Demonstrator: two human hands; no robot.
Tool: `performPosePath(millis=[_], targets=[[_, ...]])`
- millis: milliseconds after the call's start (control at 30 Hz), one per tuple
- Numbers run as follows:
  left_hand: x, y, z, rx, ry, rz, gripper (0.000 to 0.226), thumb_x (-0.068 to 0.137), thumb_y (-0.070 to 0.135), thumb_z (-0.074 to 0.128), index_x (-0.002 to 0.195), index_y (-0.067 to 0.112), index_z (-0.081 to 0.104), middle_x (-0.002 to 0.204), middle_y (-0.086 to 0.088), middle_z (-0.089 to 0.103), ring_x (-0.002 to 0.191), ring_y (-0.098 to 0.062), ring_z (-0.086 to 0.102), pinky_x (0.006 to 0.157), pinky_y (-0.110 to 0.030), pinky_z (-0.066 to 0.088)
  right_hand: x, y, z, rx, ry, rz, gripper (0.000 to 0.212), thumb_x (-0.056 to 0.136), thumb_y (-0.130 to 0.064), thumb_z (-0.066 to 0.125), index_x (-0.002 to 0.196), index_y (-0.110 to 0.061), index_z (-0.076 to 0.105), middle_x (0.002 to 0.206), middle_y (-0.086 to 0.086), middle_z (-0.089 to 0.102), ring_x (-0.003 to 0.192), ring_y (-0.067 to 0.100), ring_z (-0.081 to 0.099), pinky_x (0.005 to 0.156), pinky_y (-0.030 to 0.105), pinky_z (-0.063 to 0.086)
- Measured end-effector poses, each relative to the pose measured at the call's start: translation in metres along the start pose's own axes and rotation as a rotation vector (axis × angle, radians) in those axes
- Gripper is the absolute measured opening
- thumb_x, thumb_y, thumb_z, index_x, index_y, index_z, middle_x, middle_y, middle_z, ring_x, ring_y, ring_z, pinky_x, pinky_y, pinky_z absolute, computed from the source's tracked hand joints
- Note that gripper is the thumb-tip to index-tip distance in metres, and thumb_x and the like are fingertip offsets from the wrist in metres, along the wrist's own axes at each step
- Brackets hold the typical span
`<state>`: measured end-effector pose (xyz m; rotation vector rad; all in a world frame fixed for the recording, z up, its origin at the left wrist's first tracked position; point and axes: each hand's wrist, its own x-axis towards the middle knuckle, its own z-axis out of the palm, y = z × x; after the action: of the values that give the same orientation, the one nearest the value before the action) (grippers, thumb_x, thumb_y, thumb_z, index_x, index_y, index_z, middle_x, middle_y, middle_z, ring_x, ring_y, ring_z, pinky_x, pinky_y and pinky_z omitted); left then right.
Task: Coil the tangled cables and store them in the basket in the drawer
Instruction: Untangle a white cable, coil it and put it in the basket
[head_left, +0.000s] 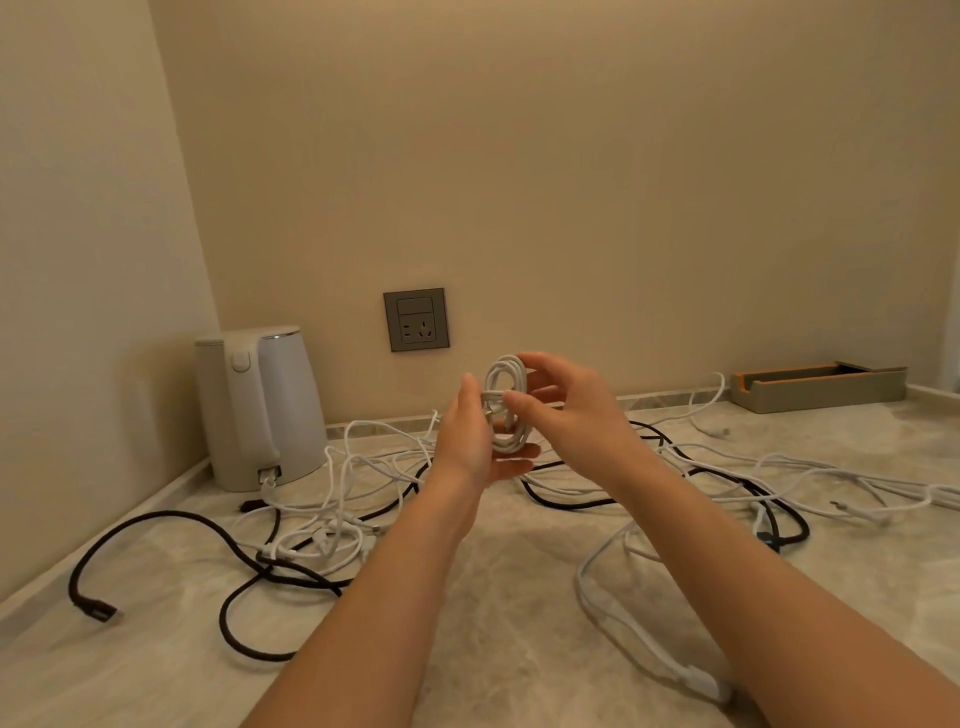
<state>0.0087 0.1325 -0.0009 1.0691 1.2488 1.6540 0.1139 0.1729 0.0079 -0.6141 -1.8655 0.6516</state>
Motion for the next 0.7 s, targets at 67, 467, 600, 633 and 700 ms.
performPosePath(millis=[67, 467, 600, 633, 700], targets=[[-0.002, 0.003, -0.001, 0.077, 0.053, 0.074, 0.036, 0.102, 0.043, 0.031, 0.105, 0.02, 0.058, 0.096, -0.008, 0.065, 0.073, -0.016, 0.065, 0.058, -0.029, 0.053, 0.0, -0.002, -0.002, 0.07, -0.004, 0.048, 0.036, 0.087, -0.016, 0.066, 0.122, -0.016, 0.059, 0.095, -0.004, 0.065, 0.084, 0.006, 0.063, 0.066, 0.009, 0.05], [-0.071, 0.024, -0.016, 0.052, -0.006, 0.131, 0.009, 0.09, 0.02, 0.06, 0.093, 0.014, 0.066, 0.083, 0.0, 0.069, 0.079, -0.012, 0.065, 0.068, -0.025, 0.051, -0.046, -0.049, -0.028, 0.084, -0.147, 0.078, 0.029, 0.087, -0.019, 0.067, 0.114, -0.026, 0.059, 0.099, -0.003, 0.068, 0.089, 0.004, 0.064, 0.067, 0.011, 0.05], [-0.12, 0.03, -0.011, 0.133, -0.082, 0.178, 0.01, 0.087, 0.018, 0.064, 0.095, 0.015, 0.069, 0.083, 0.003, 0.074, 0.081, -0.008, 0.07, 0.078, -0.026, 0.055, -0.087, -0.068, -0.05, 0.033, -0.157, 0.01, 0.035, 0.083, -0.019, 0.07, 0.117, -0.025, 0.061, 0.102, -0.008, 0.068, 0.096, 0.004, 0.064, 0.078, 0.022, 0.053], [-0.131, 0.031, -0.009, 0.151, -0.104, 0.174, 0.014, 0.086, 0.019, 0.065, 0.098, 0.014, 0.069, 0.087, 0.0, 0.075, 0.085, -0.011, 0.07, 0.082, -0.029, 0.055, -0.097, -0.072, -0.056, 0.037, -0.174, 0.005, 0.036, 0.083, -0.018, 0.07, 0.116, -0.025, 0.061, 0.102, -0.009, 0.069, 0.096, 0.003, 0.064, 0.081, 0.024, 0.054], [-0.15, 0.031, -0.003, 0.175, -0.141, 0.158, 0.016, 0.085, 0.019, 0.066, 0.099, 0.013, 0.07, 0.091, -0.003, 0.075, 0.09, -0.015, 0.07, 0.086, -0.033, 0.054, -0.116, -0.08, -0.07, 0.04, -0.205, -0.012, 0.037, 0.081, -0.017, 0.071, 0.116, -0.024, 0.062, 0.101, -0.008, 0.069, 0.096, 0.004, 0.064, 0.084, 0.027, 0.055]])
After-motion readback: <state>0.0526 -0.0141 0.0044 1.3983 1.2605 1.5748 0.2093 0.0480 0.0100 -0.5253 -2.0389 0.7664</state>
